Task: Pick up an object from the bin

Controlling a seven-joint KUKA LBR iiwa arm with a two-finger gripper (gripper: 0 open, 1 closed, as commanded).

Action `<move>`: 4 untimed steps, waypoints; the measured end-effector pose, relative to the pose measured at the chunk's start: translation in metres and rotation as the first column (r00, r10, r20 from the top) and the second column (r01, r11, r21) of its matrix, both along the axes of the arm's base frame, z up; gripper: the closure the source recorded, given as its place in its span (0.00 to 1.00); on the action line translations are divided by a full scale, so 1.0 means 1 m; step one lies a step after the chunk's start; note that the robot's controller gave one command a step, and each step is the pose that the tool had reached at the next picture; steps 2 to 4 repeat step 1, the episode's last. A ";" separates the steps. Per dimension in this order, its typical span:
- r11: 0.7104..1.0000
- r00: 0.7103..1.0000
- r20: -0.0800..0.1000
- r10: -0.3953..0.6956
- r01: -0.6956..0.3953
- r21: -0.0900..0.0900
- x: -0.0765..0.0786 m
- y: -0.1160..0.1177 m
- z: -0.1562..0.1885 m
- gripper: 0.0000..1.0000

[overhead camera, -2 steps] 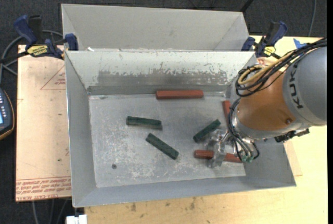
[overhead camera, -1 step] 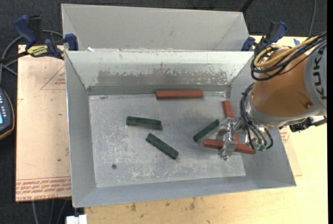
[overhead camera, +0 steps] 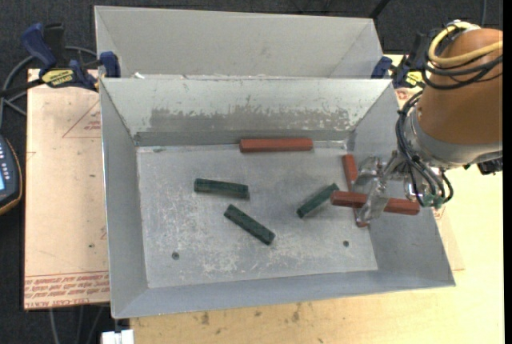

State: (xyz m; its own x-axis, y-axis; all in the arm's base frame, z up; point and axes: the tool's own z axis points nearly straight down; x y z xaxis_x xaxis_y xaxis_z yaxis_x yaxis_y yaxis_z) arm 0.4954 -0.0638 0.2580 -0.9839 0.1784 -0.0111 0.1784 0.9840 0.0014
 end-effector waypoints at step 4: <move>0.997 0.997 -0.006 -0.079 0.079 0.000 -0.004 -0.014 0.026 1.00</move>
Offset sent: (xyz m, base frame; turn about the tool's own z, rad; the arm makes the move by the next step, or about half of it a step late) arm -0.0051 -0.0141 0.0254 0.0812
